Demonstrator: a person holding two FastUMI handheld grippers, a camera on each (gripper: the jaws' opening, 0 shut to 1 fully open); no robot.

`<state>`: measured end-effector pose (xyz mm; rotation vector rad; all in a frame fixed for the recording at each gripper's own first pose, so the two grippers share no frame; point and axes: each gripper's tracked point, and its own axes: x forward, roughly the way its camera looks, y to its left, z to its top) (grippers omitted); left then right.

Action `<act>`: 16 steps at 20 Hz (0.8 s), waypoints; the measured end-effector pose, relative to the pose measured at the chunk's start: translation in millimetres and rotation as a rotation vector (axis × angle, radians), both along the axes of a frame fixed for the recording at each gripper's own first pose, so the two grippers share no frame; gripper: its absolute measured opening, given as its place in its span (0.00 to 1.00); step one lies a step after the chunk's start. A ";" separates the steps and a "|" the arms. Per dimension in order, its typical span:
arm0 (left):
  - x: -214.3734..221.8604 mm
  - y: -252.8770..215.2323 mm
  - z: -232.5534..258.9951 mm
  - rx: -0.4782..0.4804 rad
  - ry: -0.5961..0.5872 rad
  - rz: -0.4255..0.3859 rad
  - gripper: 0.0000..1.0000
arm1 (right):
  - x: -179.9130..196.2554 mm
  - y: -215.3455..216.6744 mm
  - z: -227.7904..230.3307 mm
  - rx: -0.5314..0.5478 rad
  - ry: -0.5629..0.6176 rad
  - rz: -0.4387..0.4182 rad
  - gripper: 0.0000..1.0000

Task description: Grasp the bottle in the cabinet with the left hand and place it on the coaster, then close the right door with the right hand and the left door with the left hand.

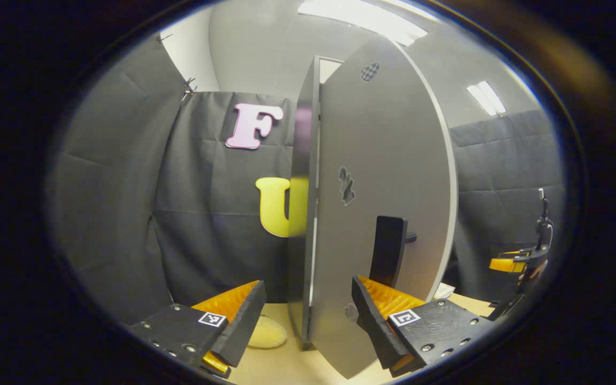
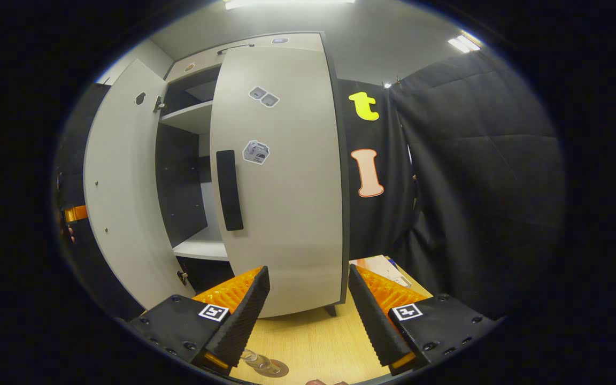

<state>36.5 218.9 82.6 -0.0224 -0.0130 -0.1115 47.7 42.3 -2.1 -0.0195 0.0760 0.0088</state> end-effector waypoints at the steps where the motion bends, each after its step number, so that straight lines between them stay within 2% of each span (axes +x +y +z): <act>1: 0.1 -7.3 -0.9 0.002 0.001 -0.004 0.94 | 0.1 -3.0 1.1 0.000 -0.003 0.001 0.95; 7: 3.4 -34.2 -1.1 0.026 0.019 0.032 0.94 | 0.6 -18.9 5.4 0.015 0.013 0.023 0.95; 8: 5.3 -38.5 -1.4 0.026 0.024 0.036 0.94 | 2.3 -23.0 6.4 0.008 0.017 0.028 0.92; 9: 4.8 -44.5 -2.5 0.020 0.031 0.042 0.94 | 3.9 -26.9 8.7 0.000 0.016 0.034 0.95; 11: 9.9 -55.8 -2.9 0.009 0.037 0.054 0.94 | 10.3 -36.8 12.0 -0.006 0.016 0.047 0.95; 12: 13.0 -63.5 -3.1 0.007 0.040 0.060 0.94 | 12.2 -40.7 13.7 -0.005 0.018 0.051 0.92; 13: 17.1 -71.5 -2.7 0.006 0.044 0.067 0.94 | 13.2 -45.0 15.2 -0.001 0.022 0.055 0.95; 16: 32.9 -101.8 -4.7 -0.004 0.045 0.085 0.94 | 19.0 -58.2 19.6 0.014 0.034 0.071 0.95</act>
